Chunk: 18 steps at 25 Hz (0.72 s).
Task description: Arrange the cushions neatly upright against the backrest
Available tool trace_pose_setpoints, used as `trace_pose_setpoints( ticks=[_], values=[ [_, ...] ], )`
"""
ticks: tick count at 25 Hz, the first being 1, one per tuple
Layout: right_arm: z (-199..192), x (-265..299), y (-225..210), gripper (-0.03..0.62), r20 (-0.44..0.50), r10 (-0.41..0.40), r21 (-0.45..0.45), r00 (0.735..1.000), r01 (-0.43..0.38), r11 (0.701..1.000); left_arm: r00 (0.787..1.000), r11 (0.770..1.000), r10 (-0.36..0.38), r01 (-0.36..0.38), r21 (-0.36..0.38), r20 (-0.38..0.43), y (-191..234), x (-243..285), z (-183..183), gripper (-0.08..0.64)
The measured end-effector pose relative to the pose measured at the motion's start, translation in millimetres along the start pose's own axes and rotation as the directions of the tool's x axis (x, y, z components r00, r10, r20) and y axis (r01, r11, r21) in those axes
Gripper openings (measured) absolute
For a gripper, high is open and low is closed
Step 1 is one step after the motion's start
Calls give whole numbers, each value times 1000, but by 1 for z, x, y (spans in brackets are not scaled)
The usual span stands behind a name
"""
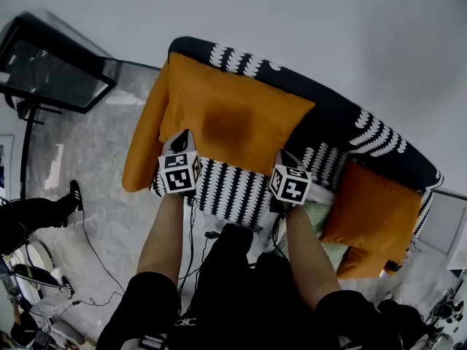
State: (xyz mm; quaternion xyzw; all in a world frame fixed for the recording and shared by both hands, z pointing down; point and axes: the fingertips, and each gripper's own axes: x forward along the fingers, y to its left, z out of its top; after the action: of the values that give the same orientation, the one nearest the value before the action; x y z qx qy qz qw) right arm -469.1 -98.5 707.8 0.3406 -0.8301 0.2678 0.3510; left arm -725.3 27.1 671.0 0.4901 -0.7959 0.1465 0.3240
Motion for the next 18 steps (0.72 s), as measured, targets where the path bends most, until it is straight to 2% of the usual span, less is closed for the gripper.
trace_pose_setpoints(
  ticks=[2,5,9,14,18],
  values=[
    [14,-28,8,6,32,70,2,997,-70,998,999,999,-40,39,8,33,-37,-24,20,8],
    [33,-74,7,6,96,116,2,989,-117,993,994,996,-85,84,23,69,-92,-57,44,8],
    [62,-138,-12,6,205,125,18,971,-131,991,981,989,-143,135,65,132,-162,-98,82,8],
    [90,-232,-39,6,309,157,-11,938,-162,987,961,978,-199,182,105,194,-247,-153,115,8],
    [112,-304,-68,6,420,129,-16,898,-135,991,929,960,-275,252,122,249,-312,-201,144,8]
  ],
)
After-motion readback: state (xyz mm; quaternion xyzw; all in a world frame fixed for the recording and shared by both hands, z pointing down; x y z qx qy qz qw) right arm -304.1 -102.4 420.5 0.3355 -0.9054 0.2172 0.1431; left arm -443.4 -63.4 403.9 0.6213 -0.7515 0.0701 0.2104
